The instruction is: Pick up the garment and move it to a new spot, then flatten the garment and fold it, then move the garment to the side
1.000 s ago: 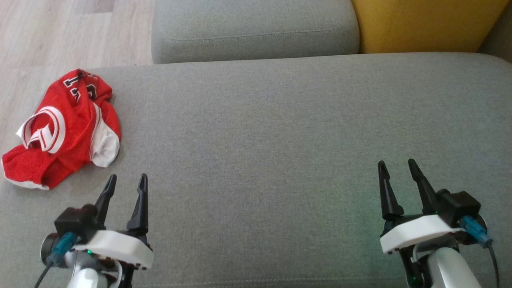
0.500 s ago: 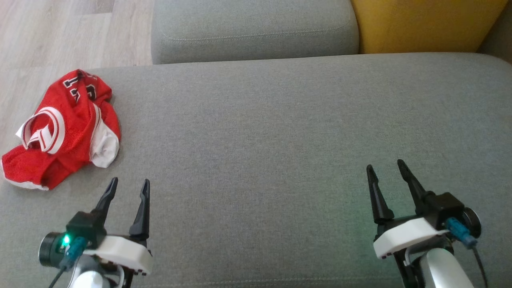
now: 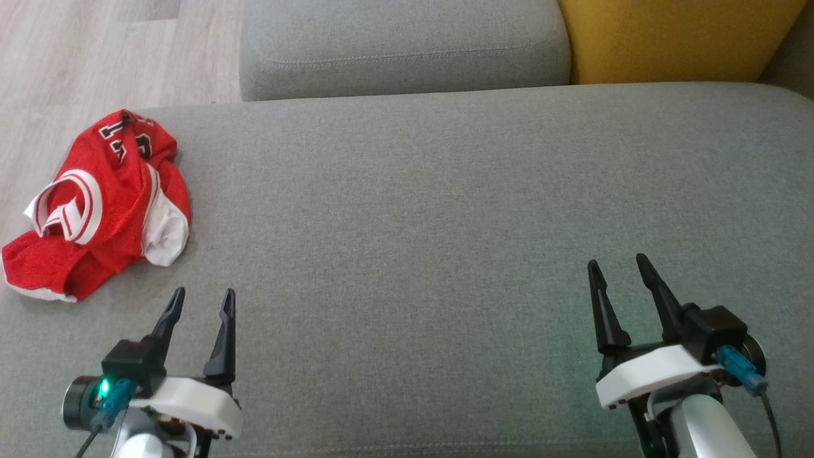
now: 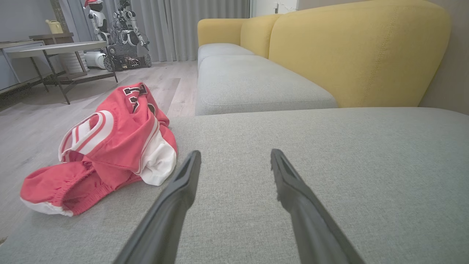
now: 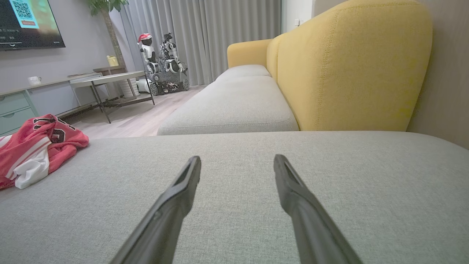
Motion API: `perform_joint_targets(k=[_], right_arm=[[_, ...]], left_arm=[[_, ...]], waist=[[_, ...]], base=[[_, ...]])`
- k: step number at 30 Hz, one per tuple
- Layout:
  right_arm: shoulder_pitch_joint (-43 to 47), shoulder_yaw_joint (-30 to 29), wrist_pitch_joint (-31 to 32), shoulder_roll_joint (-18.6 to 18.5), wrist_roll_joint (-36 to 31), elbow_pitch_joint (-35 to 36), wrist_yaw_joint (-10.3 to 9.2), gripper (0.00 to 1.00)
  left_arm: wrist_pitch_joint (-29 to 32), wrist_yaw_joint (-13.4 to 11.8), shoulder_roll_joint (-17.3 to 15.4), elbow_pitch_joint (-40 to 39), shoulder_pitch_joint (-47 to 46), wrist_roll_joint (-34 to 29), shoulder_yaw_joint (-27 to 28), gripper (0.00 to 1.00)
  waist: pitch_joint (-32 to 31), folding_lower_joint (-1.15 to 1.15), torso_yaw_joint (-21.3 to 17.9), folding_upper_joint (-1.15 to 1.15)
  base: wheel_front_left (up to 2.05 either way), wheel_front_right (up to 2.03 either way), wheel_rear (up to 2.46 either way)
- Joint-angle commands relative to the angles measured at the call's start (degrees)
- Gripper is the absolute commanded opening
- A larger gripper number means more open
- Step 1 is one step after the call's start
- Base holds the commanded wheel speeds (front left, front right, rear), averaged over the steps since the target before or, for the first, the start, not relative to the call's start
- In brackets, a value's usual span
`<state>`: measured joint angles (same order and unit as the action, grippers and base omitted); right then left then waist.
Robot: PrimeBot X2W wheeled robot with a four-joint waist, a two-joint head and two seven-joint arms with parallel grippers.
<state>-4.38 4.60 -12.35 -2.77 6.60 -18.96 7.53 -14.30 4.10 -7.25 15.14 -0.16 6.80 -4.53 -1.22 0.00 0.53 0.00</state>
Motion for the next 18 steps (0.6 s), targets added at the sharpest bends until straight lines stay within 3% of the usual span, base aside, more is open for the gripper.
perform_joint_targets(k=[1,12,18], right_arm=[[-3.2,1.0,-0.3,-0.1,0.3,1.7,-0.04,1.00],[-3.4,0.6,-0.4,-0.1,0.2,1.7,-0.04,1.00],[-2.9,0.4,-0.1,-0.1,-0.5,2.9,-0.04,1.00]], left_arm=[[-0.7,0.3,-0.6,-1.6,-2.3,0.2,2.5,1.00],[-0.7,0.9,0.0,-1.1,-2.7,-0.4,3.2,1.00],[-0.7,0.8,0.4,-0.7,-3.7,-0.7,3.7,1.00]], waist=[[0.0,0.00,0.0,0.00],[0.3,0.00,0.3,0.00],[0.3,0.00,3.6,0.00]], base=[[0.00,0.00,0.00],[0.00,0.00,0.00],[0.00,0.00,0.00]])
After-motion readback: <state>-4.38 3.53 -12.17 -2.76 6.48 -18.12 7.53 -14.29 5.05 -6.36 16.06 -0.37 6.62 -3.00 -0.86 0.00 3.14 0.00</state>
